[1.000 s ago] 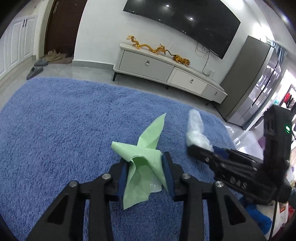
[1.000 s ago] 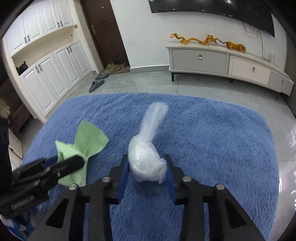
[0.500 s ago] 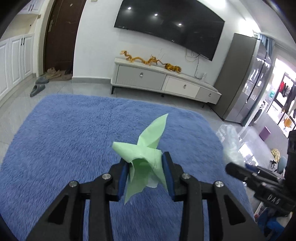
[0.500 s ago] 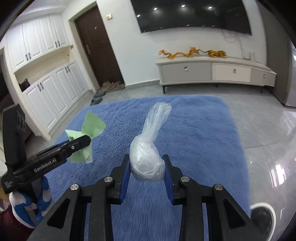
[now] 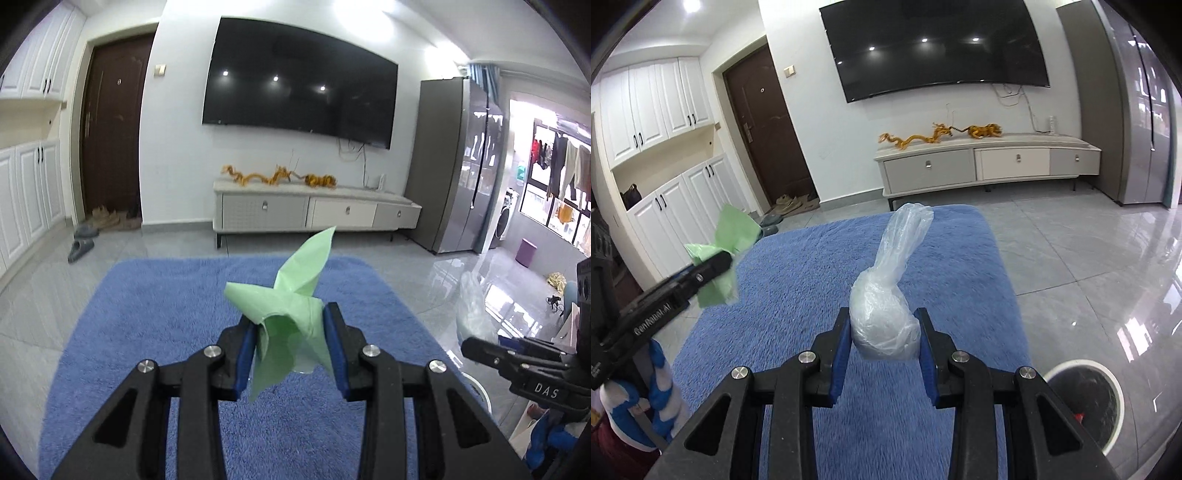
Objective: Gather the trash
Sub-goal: 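Carry both items over the trash bin and open both tools to drop them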
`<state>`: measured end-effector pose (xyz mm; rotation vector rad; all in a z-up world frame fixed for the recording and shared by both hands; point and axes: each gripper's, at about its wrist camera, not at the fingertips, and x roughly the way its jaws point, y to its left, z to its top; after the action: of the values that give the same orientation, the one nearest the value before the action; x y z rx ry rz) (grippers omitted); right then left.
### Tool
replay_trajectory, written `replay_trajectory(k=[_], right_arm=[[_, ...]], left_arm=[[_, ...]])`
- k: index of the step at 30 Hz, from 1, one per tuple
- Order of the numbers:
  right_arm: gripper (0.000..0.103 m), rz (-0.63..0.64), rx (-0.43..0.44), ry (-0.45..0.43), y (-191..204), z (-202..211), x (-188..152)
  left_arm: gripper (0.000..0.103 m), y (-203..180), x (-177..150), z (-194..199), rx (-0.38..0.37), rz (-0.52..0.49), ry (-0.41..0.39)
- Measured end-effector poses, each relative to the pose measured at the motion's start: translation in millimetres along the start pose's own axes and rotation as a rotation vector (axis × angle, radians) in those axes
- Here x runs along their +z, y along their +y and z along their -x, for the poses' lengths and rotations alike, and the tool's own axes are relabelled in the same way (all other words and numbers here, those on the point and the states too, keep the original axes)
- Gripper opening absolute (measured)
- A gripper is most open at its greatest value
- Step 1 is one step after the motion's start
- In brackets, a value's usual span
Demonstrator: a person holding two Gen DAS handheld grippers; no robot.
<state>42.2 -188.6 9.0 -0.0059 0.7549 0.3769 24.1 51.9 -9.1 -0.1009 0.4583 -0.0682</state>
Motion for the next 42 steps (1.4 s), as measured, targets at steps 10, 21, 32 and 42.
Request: replay_trajectory(k=[10,21,32,42], right_arm=[[0.031,-0.013,-0.03,-0.074,-8.2,47.5,-15.2],[0.031,-0.066,-0.055,-0.126,-41.3,73.4,-44.7],[0.031,-0.229,-0.102,-0.11,-118.3,73.8,-73.3],[0.031,-0.346,-0.177,-0.056,-178.6,62.5,-86.4]], left_arm=[[0.034,-36.0,5.3,44.1,-0.012,-0.056,-0.061],[0.034,-102.0,-5.9,47.1,-0.03,-0.179,-0.029],[0.034,-182.3,-10.2,8.1,-0.116,-0.3,0.042],[0.034,-258.9,-25.3,-55.3,-0.259,-0.405,0.162]])
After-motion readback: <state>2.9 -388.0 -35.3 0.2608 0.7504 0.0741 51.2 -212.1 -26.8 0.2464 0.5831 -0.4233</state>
